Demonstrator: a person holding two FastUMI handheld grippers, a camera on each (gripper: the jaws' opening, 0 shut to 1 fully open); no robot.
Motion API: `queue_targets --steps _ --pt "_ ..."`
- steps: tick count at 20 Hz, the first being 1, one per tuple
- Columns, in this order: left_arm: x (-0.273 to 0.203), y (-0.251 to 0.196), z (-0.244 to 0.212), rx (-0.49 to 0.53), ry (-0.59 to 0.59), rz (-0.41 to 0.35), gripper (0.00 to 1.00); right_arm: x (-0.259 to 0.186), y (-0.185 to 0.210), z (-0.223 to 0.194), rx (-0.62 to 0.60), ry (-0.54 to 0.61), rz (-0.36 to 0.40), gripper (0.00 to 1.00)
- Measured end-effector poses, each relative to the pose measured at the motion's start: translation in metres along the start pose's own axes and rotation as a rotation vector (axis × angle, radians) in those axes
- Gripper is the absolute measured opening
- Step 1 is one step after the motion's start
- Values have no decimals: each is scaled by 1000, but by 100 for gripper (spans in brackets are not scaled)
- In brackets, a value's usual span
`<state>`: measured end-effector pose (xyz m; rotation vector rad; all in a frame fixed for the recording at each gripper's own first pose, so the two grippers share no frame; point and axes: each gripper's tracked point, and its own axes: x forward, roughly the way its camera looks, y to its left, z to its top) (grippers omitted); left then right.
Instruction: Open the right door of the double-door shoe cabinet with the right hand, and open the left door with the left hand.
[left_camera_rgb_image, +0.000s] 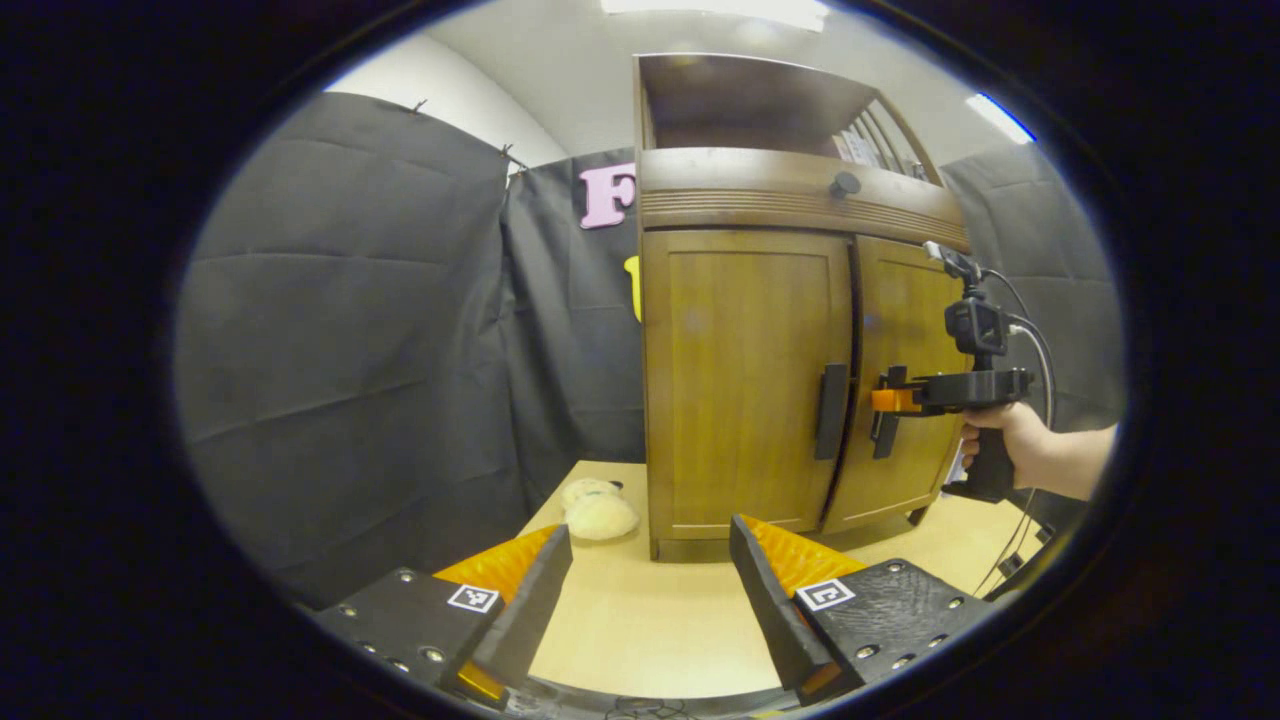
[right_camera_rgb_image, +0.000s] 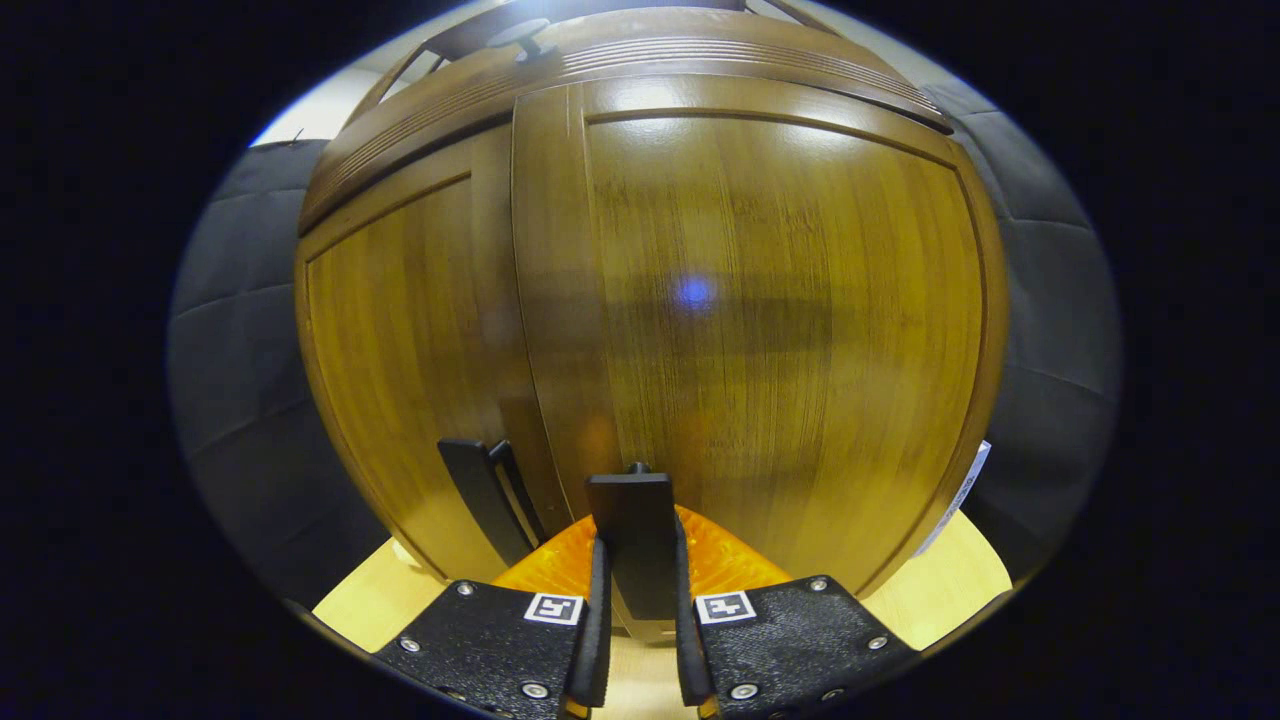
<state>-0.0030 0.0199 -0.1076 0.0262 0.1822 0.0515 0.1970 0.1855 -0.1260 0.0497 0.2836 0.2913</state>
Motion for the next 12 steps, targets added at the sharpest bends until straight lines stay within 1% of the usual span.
queue_targets --steps 4,5,12 --pt "-9 -5 -5 -7 -20 -40 97 -20 -3 -2 -5 -2 6 27" --pt "-10 -5 -6 -16 -20 -49 91 -23 -4 -4 -4 -4 10 28" --pt "-17 -20 -4 -18 -31 -73 92 -53 -12 -7 -4 -8 25 28"
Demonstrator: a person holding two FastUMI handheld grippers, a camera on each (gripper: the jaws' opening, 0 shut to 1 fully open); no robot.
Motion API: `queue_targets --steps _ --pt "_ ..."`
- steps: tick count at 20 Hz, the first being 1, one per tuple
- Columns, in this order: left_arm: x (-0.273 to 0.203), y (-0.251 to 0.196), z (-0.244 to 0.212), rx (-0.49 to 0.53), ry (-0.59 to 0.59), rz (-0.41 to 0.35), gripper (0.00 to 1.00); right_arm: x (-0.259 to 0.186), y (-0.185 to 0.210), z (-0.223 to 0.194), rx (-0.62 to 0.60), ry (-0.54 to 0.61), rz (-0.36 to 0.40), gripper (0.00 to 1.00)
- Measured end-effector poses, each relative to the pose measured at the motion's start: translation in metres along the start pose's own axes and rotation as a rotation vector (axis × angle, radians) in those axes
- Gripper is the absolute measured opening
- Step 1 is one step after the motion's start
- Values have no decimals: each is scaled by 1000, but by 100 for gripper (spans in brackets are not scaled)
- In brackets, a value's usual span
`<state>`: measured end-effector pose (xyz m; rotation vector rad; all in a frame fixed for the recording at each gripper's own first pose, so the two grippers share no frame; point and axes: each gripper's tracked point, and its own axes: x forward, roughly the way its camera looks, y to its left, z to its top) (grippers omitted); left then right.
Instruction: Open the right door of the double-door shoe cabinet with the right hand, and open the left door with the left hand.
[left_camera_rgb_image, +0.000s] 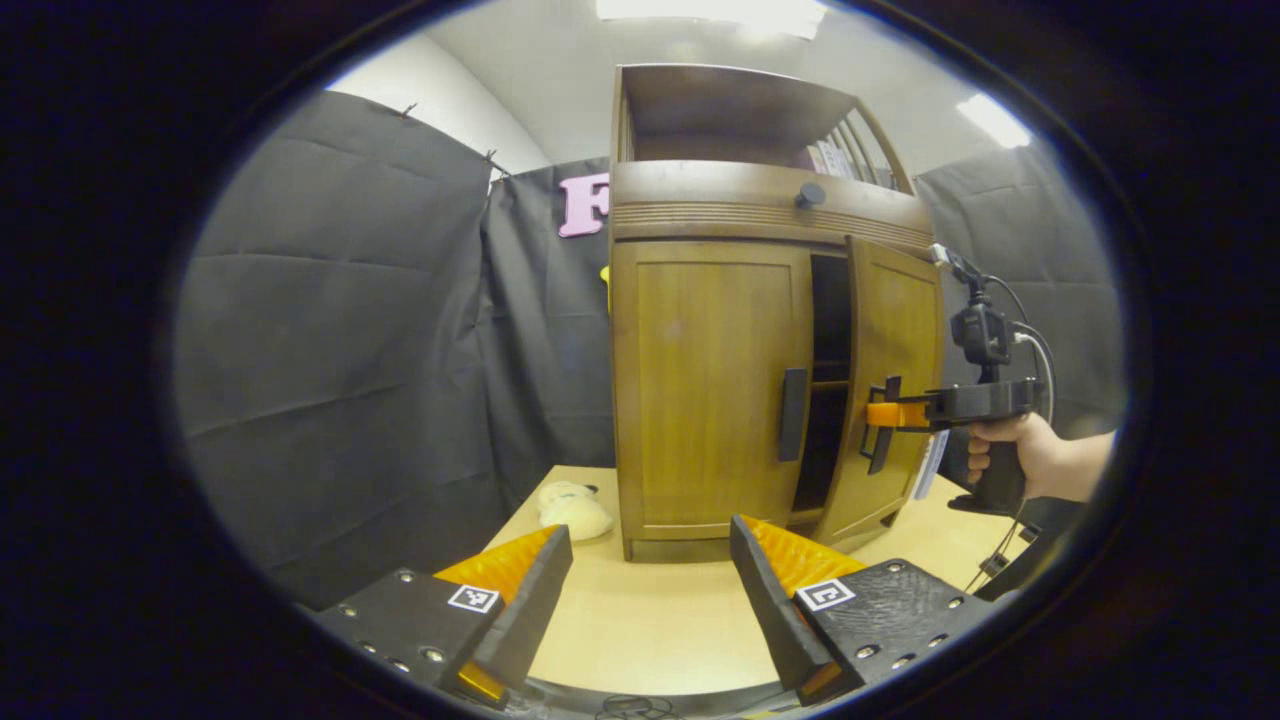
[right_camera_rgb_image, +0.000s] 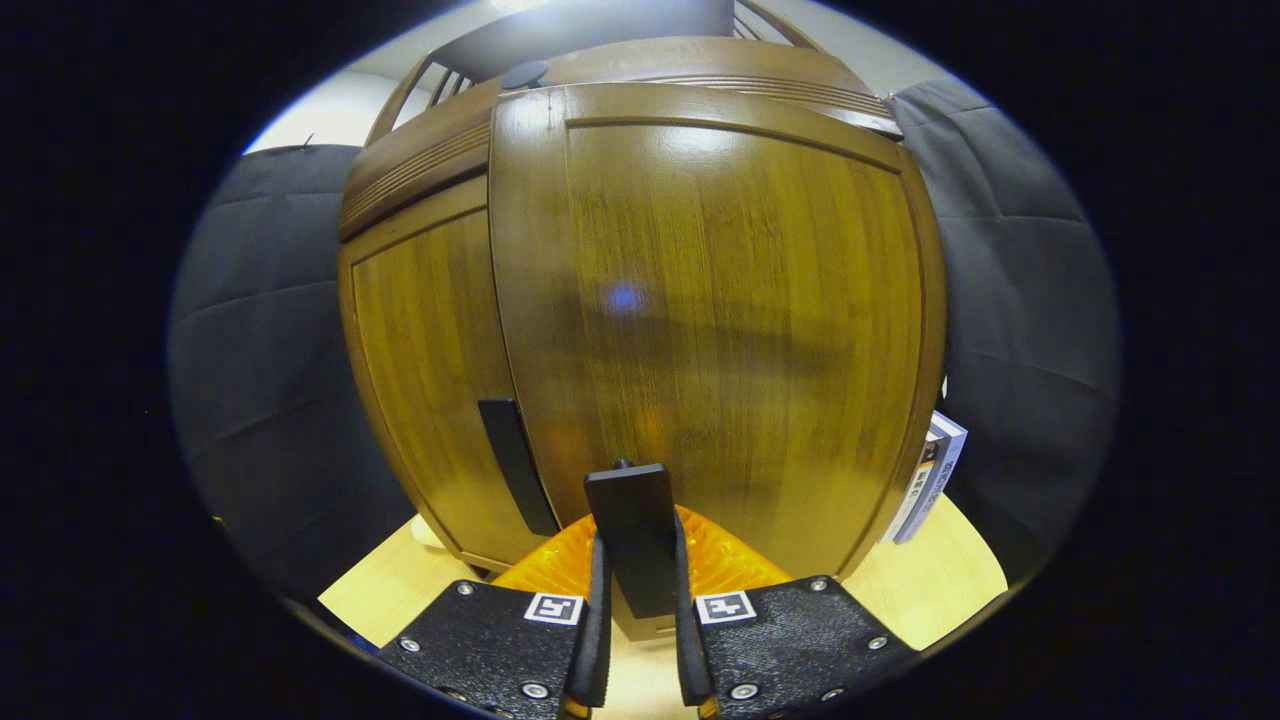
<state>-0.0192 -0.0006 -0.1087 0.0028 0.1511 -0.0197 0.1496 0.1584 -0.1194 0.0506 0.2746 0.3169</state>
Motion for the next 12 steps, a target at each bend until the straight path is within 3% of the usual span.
queue_targets --steps 12 --pt "-24 -30 -10 -26 15 -47 91 -53 -25 -16 15 -17 -2 27"
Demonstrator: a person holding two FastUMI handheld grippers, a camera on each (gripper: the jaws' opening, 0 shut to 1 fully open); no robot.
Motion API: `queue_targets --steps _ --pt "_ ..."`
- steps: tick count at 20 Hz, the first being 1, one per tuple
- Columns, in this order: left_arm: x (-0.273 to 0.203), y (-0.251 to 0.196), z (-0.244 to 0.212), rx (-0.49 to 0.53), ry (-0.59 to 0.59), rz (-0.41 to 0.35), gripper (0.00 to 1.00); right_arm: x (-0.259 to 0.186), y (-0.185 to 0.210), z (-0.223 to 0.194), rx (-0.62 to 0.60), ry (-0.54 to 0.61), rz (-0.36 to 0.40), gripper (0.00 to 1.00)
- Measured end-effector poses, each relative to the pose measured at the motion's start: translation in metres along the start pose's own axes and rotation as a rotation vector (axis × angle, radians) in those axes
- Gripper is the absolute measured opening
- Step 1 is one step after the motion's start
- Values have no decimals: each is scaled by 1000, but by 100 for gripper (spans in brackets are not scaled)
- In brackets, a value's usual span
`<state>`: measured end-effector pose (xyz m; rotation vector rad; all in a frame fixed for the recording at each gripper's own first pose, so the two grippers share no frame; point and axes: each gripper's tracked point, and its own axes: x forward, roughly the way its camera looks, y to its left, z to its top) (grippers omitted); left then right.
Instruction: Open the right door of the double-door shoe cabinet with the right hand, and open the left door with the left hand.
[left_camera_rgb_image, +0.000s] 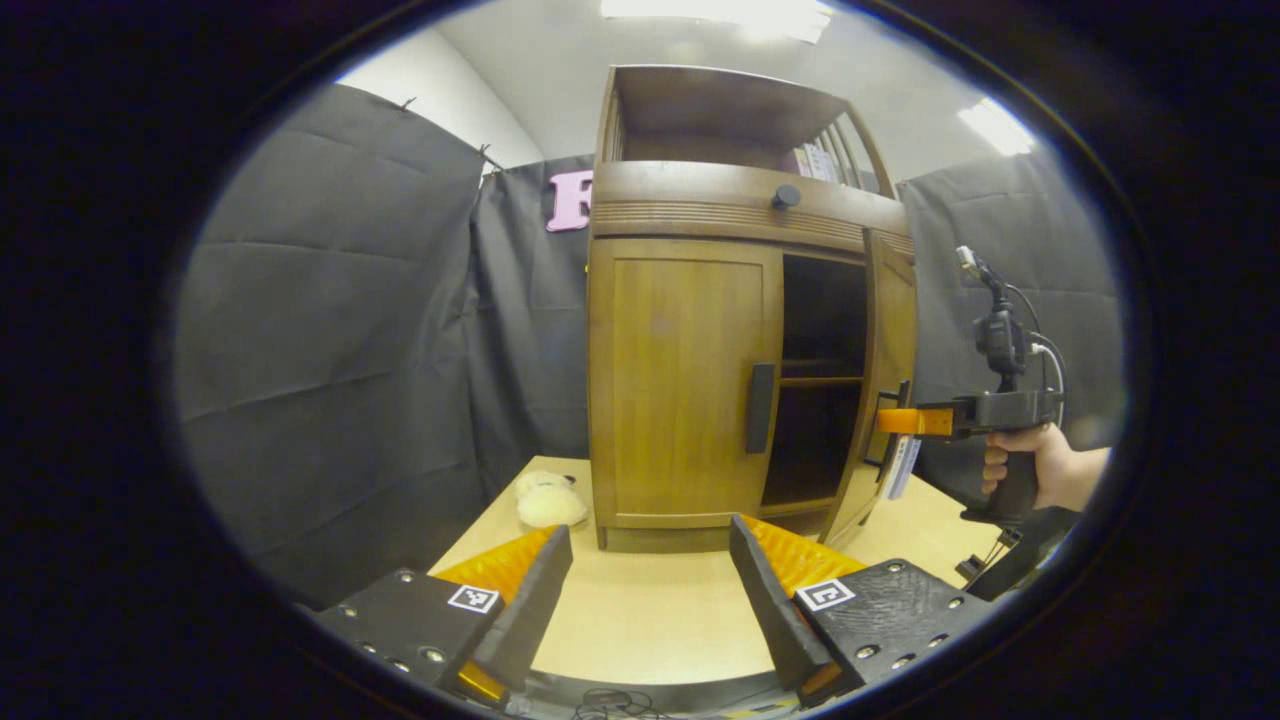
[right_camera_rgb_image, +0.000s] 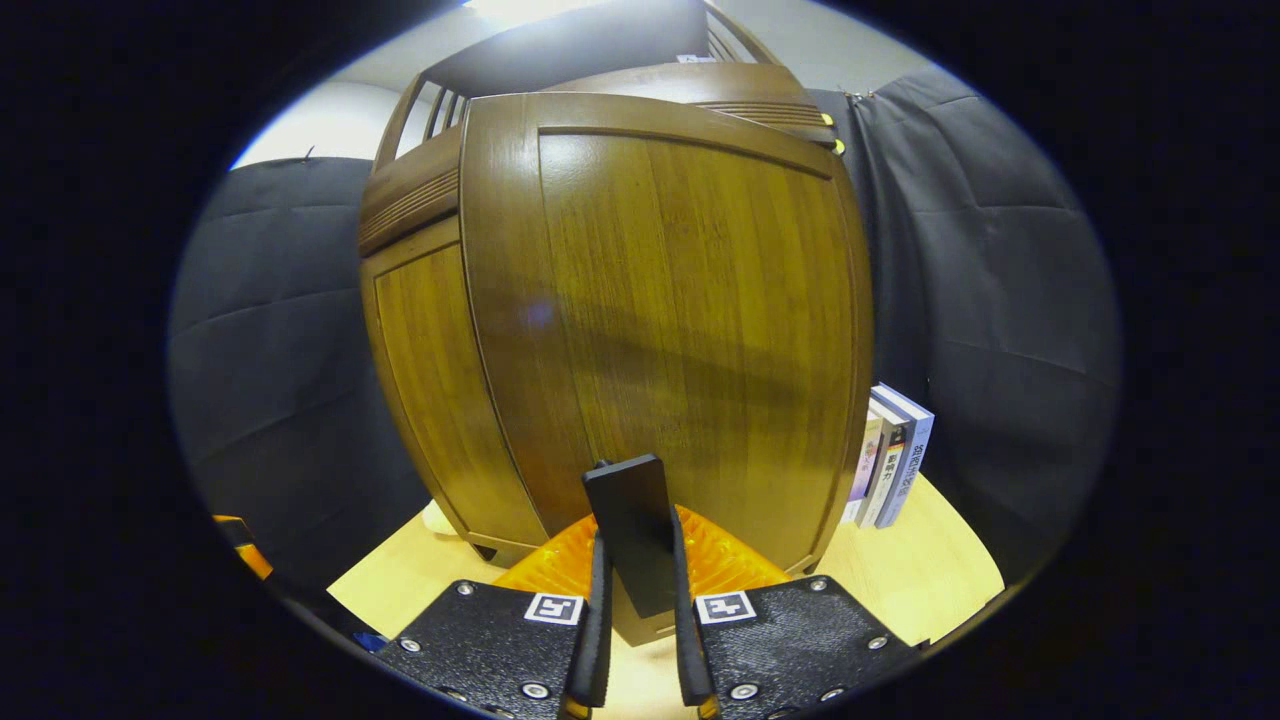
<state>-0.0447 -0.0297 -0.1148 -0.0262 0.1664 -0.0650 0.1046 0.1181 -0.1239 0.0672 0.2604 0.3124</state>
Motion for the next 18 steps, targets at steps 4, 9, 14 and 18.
queue_targets --steps 4,9,14,18 --pt "1 -4 -2 6 6 -11 92 -20 -13 -3 5 8 -14 27" --pt "5 -2 -8 -17 27 -1 92 -39 -30 -7 30 14 -13 27" --pt "13 -12 -3 -37 30 -22 97 -59 -53 -10 34 8 -51 25" --pt "15 -26 5 -37 2 -52 97 -77 -77 -10 21 11 -86 21"
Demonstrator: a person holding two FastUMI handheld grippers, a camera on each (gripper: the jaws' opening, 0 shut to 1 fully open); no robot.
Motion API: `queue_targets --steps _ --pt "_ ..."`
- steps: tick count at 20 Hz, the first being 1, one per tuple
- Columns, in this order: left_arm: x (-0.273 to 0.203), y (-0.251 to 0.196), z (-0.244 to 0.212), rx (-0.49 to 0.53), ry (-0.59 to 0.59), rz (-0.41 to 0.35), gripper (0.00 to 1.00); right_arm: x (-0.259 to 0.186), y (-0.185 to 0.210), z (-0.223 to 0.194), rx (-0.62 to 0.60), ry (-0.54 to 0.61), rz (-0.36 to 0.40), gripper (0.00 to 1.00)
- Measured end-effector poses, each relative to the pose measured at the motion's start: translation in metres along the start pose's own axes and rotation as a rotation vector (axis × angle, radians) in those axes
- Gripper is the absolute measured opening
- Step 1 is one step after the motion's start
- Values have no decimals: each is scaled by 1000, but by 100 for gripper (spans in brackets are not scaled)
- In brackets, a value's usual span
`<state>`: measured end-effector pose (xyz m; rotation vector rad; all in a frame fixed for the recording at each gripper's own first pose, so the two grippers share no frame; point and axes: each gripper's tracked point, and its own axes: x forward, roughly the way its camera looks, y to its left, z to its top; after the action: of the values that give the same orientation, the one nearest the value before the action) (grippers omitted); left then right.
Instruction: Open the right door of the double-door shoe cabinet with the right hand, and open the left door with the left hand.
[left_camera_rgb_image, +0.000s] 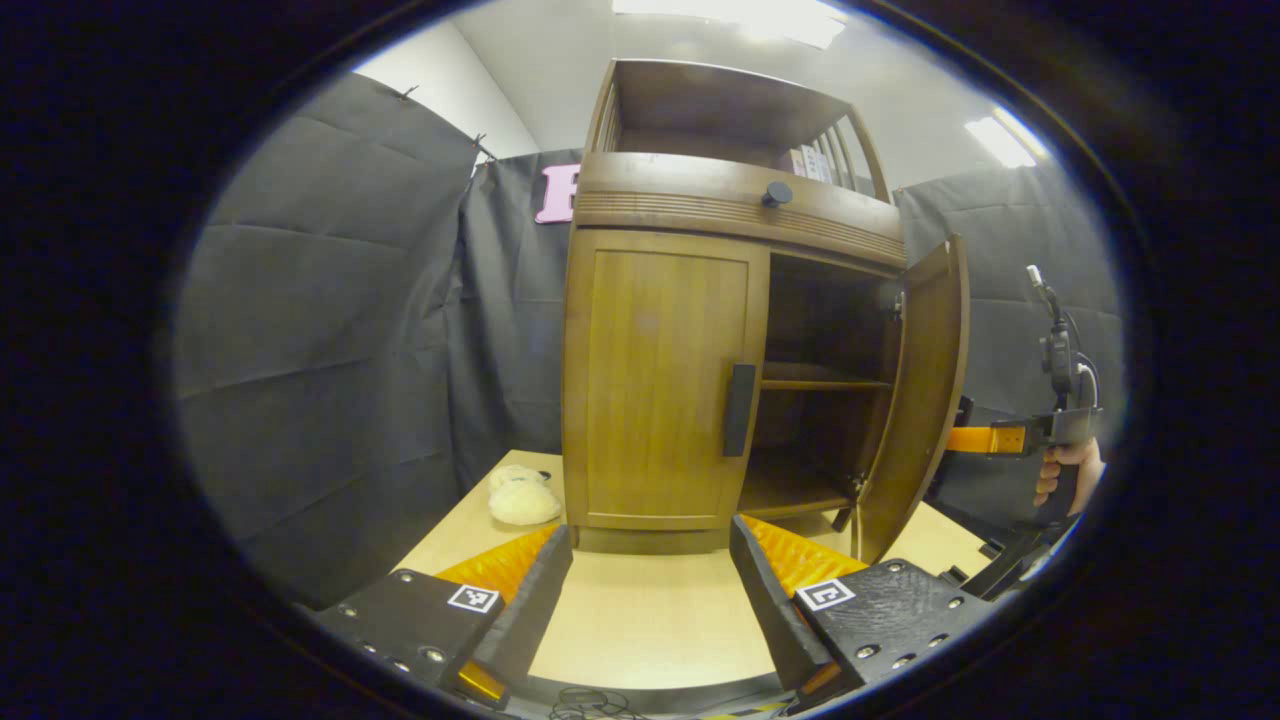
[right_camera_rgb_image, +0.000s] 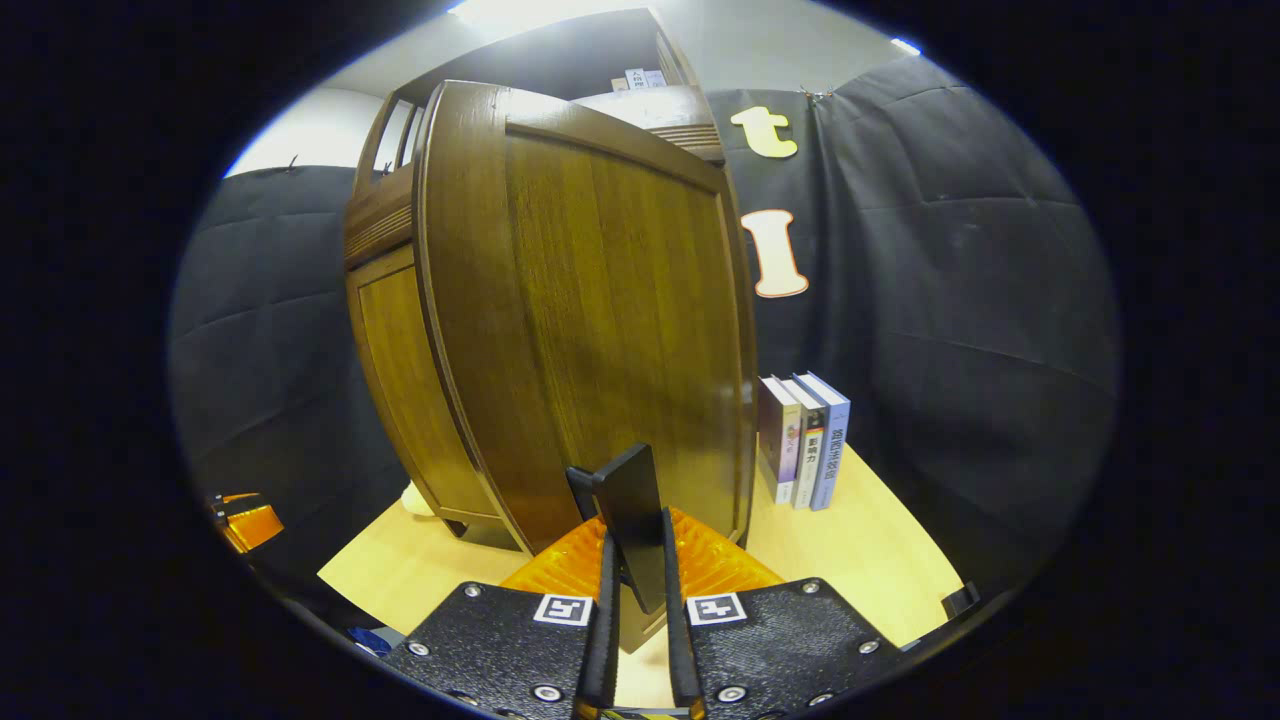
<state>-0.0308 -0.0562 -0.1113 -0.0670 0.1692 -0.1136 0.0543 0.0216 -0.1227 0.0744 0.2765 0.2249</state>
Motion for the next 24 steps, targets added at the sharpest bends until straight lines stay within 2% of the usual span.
queue_targets --steps 3,8,9,11,12,14,15,16,21,22,23,24 --pt "5 -14 0 -5 1 -23 97 -10 -21 1 36 -5 -32 17" --pt "13 -34 -9 -36 27 -58 98 -28 -68 9 22 -26 -92 6" --pt "16 -41 -10 -44 32 -66 97 -27 -78 8 30 -23 -94 7" --pt "21 -51 -5 -59 28 -68 97 -26 -94 9 42 -18 -84 7" --pt "24 -54 -3 -66 24 -63 85 -27 -103 10 43 -21 -83 6" --pt "29 -56 0 -77 18 -50 88 -29 -118 13 46 -24 -82 6" --pt "31 -58 -1 -82 18 -46 90 -28 -121 12 48 -22 -68 3" --pt "33 -59 -1 -86 22 -43 91 -28 -123 13 48 -21 -54 5" --pt "37 -66 1 -81 26 -12 91 -26 -137 15 48 -12 2 3" --pt "39 -68 6 -80 16 -8 98 -26 -137 15 51 -3 18 4" --pt "41 -72 10 -76 4 -6 97 -26 -138 15 53 0 30 6" --pt "44 -75 15 -70 -10 -8 85 -29 -140 16 53 -3 33 8"
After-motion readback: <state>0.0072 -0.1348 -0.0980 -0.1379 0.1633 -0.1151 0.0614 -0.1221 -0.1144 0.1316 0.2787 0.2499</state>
